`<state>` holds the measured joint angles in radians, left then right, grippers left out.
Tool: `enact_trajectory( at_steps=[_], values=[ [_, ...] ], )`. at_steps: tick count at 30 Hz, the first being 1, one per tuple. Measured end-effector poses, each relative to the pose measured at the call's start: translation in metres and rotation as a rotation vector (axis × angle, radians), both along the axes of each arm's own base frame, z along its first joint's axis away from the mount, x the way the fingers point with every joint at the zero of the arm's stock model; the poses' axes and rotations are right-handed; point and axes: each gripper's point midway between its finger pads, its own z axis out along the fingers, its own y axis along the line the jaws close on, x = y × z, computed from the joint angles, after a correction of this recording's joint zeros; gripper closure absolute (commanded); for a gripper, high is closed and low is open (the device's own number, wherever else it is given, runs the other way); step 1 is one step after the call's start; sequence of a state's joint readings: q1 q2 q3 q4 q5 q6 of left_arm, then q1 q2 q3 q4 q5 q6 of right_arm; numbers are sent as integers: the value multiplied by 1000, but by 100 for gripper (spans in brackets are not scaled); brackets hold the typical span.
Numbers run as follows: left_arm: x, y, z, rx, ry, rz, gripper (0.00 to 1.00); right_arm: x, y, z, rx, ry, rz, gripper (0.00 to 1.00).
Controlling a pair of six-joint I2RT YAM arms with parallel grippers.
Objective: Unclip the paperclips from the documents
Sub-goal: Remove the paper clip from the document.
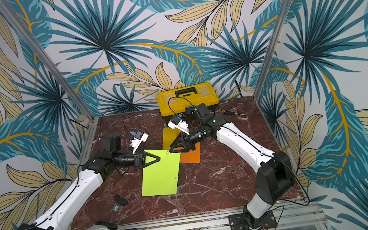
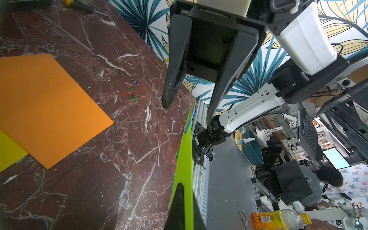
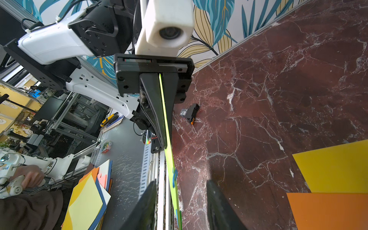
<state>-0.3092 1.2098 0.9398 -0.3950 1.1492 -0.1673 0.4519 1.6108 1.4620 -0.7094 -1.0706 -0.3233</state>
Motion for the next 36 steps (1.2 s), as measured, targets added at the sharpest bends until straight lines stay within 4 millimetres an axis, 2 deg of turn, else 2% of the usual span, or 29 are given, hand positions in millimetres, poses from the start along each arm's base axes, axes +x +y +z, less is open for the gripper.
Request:
enact_trajectory(
  at_steps=[7,15,20,28,36],
  values=[
    [-1,0,-3,1,6,-4,100,4,3,-4,-13,20,6,67],
    [-3,1,-7,5,18,-5,100,4,4,-6,-17,26,9,84],
    [-3,1,-7,6,18,-5,100,3,4,-6,-19,30,14,91],
    [-3,1,-7,6,12,-6,100,3,4,-6,-18,33,15,97],
    [-3,1,-8,7,4,-8,100,3,4,-5,-18,31,15,99]
  ],
)
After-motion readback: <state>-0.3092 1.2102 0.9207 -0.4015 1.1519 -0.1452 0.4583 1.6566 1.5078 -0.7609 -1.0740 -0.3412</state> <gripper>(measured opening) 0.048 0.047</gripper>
